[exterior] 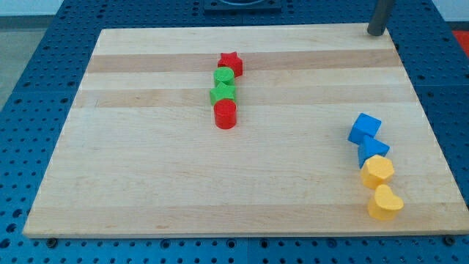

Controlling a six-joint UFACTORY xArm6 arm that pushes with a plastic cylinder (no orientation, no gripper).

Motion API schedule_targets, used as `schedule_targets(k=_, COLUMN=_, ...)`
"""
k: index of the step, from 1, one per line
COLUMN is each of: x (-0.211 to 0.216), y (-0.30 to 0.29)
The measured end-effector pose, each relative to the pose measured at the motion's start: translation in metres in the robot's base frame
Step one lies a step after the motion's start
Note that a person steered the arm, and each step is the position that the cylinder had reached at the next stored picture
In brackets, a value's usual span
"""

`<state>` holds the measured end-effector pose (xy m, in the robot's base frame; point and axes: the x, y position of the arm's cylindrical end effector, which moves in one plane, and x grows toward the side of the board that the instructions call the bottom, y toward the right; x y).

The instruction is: Move the yellow heart to the left of the blue triangle

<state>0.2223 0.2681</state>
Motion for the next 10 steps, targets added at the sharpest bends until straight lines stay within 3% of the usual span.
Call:
schedule_targets(k=2, x=0.012, y=-0.008)
schedule_targets(k=3, x=0.045, y=0.023)
schedule_targets(k=4, x=0.107, y=0.062)
schedule_targets(k=6, x=0.252, y=0.076)
schedule_targets(k=8, x=0.392, y=0.015)
schedule_targets(k=10, x=0.396, y=-0.053)
